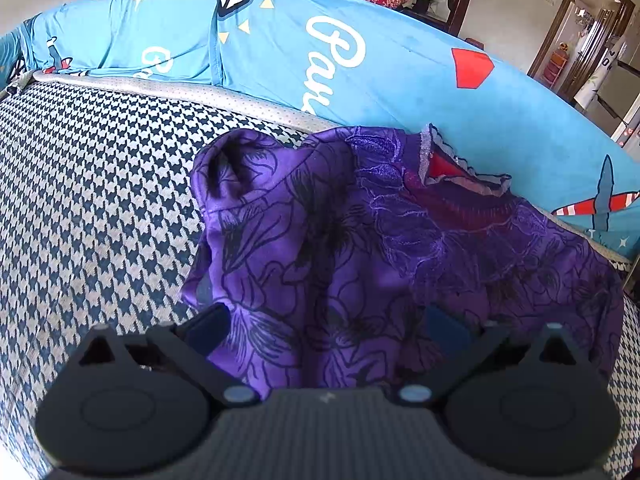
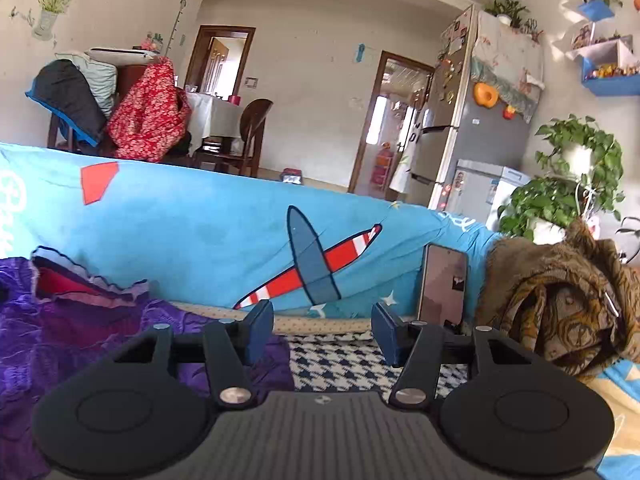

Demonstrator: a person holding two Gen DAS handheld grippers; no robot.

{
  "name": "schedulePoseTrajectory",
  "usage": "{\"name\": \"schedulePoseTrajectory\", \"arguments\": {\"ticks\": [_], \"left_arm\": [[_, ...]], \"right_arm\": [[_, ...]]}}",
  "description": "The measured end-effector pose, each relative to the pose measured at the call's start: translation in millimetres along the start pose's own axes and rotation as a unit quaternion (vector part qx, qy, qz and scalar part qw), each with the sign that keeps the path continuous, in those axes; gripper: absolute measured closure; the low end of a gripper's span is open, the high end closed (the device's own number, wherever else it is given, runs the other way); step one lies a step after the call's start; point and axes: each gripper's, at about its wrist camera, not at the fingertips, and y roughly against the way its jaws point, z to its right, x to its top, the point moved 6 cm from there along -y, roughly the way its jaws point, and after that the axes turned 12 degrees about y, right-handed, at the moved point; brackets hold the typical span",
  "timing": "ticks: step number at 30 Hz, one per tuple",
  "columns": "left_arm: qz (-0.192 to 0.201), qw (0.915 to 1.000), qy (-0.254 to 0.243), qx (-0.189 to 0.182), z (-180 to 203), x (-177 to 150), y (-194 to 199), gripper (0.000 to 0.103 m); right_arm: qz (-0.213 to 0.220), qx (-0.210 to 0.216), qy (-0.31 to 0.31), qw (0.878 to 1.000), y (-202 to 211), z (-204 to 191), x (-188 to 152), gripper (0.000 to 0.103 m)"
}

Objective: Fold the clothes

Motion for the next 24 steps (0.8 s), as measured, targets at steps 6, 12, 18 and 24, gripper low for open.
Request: {"name": "schedulePoseTrajectory", "arguments": {"ticks": [6, 12, 18, 24], "left_arm": [[0.019, 0.9995, -0.02, 0.013, -11, -7, 11, 0.0], [0.007, 0.9999, -0.01, -0.002, -30, -33, 25, 0.0], [0.023, 0.9993, -0.031, 0.006, -34, -70, 47, 0.0], [0.026, 0.9995, -0.019, -0.006, -49, -95, 69, 0.0]], "right_arm": [[-0.033, 0.064, -0.036, 0.997, 45, 1, -26, 0.043], [-0.073, 0.107, -0.084, 0.988, 92, 2, -62, 0.039], [-0.093, 0.157, -0.135, 0.974, 126, -1, -86, 0.038], [-0.102, 0.213, -0.132, 0.963, 157, -20, -107, 0.037]]}}
